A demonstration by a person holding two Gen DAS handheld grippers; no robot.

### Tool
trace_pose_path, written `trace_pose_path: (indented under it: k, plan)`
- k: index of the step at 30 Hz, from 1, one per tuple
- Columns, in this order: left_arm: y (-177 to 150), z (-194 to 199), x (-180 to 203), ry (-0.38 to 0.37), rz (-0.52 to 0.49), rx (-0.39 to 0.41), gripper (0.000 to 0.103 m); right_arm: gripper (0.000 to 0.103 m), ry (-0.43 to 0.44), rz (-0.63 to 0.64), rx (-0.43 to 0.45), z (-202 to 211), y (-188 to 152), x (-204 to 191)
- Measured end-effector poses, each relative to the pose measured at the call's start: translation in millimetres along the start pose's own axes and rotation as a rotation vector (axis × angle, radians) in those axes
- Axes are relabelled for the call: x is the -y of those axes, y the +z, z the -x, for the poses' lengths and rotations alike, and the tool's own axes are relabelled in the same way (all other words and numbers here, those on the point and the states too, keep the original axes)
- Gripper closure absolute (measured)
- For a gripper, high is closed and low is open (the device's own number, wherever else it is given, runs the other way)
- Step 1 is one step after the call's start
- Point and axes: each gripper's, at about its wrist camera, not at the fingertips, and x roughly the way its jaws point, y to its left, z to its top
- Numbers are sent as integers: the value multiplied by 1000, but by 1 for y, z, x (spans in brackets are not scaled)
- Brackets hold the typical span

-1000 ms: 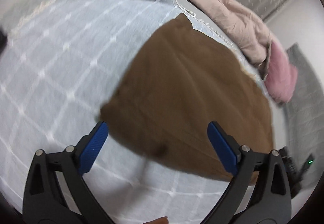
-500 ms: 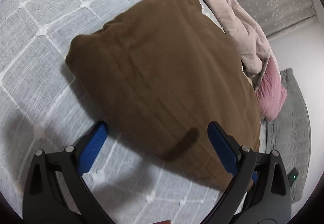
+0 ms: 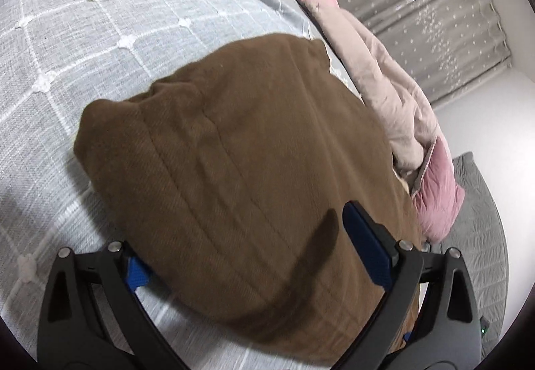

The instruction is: Fold large clothes

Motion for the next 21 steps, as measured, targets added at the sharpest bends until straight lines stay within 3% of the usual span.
trace_pose_path:
  k: [1,6,8,11,13,16,21]
  plan:
    - [1,-1,0,16,17,20,10,25,4,1,-1,0,0,0]
    - [7,0,-9,103,139,107,50,25,30,-7,-16,-2,-1,2]
    - [9,2,-3,120,133,122,65,25,33,-9,-20,-3,-2,2]
    - [4,15,36,175,-38,216,76,25,41,-20,-31,-5,-2,4]
    - [-2,29,65,162,-154,289,78,25,52,-35,-31,-4,-1,6]
    - [-12,45,114,90,-300,348,79,25,72,-63,-33,-2,0,10]
    - [-49,58,198,-70,-545,367,80,25,86,-124,-6,7,7,27]
